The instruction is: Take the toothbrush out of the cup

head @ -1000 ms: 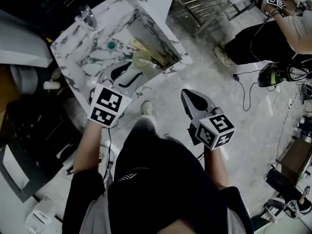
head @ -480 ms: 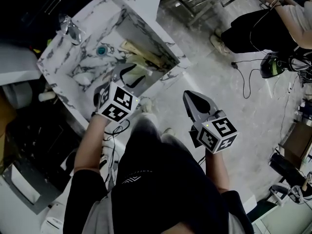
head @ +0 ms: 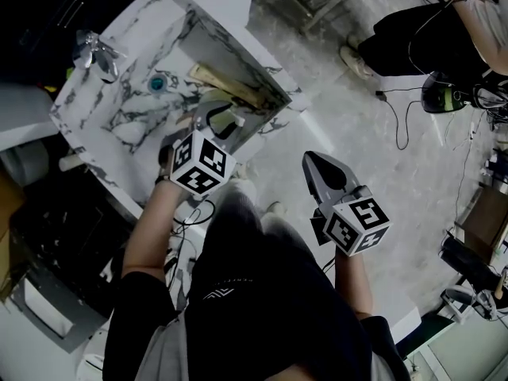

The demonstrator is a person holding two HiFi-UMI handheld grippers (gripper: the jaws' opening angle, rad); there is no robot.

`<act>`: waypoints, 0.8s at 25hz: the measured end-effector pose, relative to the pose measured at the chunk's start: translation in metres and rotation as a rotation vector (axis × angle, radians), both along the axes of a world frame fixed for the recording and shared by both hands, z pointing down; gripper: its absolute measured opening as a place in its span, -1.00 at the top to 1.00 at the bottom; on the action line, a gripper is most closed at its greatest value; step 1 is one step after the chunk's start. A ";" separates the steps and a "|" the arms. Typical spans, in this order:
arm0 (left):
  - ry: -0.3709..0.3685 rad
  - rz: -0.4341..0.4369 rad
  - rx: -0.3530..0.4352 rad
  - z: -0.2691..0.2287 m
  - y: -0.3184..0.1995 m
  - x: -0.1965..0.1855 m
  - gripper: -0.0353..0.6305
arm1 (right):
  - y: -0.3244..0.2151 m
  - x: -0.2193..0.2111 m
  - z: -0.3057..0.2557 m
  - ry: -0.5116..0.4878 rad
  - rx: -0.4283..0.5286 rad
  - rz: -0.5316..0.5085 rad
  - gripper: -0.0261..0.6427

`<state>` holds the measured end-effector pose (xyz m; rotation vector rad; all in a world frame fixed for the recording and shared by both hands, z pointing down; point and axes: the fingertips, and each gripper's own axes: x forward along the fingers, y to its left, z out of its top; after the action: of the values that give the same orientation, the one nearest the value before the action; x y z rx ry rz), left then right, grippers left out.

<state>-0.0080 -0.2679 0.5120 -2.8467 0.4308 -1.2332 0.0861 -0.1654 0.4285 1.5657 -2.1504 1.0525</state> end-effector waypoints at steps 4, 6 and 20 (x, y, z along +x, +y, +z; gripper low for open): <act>0.005 0.019 0.035 -0.002 -0.001 0.005 0.60 | 0.001 -0.001 0.002 0.003 -0.008 0.005 0.91; 0.008 0.019 0.040 -0.002 -0.002 0.005 0.67 | 0.000 -0.001 0.002 0.005 -0.007 0.004 0.91; 0.004 0.008 0.175 -0.027 -0.008 -0.009 0.77 | -0.003 -0.007 -0.007 -0.016 0.056 -0.023 0.91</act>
<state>-0.0168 -0.2760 0.4850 -2.7015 0.5011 -1.1283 0.0787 -0.1681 0.4215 1.5577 -2.2215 1.0093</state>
